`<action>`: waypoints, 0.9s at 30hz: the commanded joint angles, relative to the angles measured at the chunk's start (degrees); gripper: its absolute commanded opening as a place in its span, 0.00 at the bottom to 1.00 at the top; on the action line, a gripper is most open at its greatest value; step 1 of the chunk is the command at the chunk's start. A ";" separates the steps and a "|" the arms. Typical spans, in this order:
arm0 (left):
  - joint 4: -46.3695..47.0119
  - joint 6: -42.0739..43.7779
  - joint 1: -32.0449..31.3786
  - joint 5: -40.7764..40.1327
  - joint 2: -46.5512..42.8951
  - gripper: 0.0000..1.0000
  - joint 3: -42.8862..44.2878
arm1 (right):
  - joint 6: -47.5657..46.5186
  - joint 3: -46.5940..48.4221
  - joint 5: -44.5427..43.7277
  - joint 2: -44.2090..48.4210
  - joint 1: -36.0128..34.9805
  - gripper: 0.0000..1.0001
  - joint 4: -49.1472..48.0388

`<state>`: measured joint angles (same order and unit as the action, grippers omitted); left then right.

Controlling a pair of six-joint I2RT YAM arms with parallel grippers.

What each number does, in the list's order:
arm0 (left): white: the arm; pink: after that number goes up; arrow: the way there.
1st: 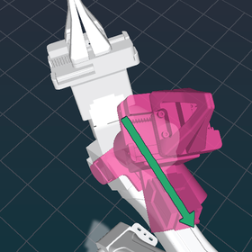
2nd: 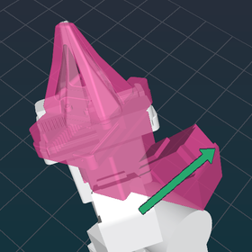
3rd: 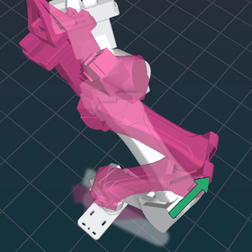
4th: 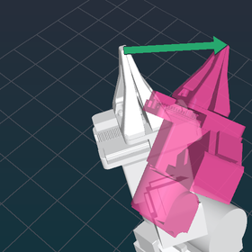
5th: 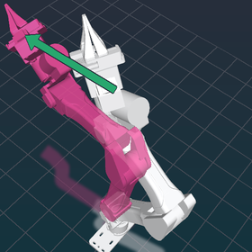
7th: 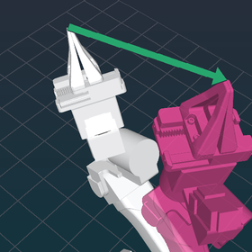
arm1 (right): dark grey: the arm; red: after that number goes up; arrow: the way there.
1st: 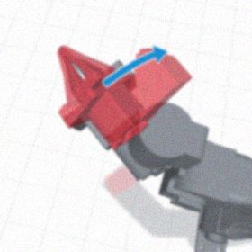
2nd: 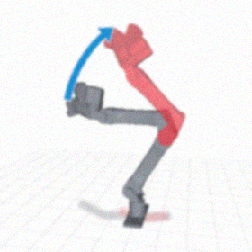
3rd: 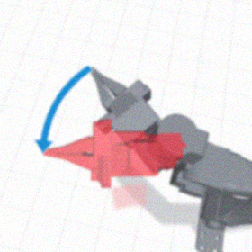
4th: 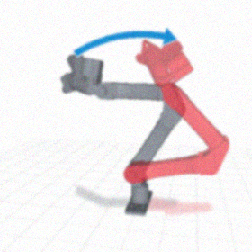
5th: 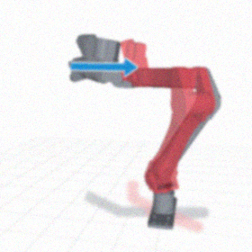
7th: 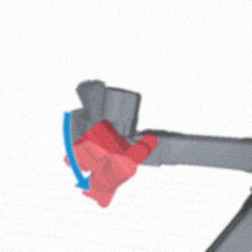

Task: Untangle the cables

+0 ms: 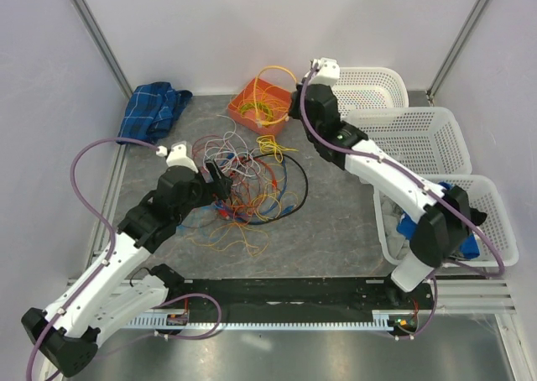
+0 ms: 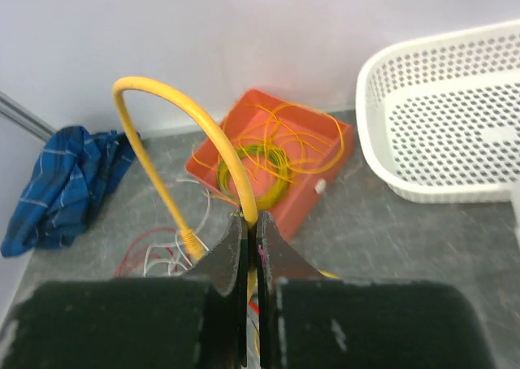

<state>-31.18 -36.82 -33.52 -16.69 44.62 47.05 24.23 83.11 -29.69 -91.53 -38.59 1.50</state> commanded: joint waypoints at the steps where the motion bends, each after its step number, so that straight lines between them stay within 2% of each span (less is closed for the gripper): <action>1: -0.20 -6.42 -0.14 -1.07 0.55 1.00 -1.78 | 0.91 10.11 1.92 -8.30 0.97 0.00 -1.59; 8: -0.37 -9.50 -0.15 -1.24 -0.76 1.00 -4.68 | 3.72 21.20 2.62 -23.14 4.66 0.00 -1.67; 18: -0.81 -9.50 -0.15 0.61 -3.05 1.00 -6.79 | 6.18 36.05 3.06 -38.89 7.74 0.00 -3.78; 27: -0.99 -10.56 -0.14 0.43 -4.37 1.00 -10.31 | 7.06 40.02 1.83 -47.25 8.97 0.00 -5.98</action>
<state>-32.16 -45.19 -33.52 -16.21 40.58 37.60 30.26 120.16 -26.98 -136.09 -30.09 -1.08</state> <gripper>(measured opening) 0.993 0.022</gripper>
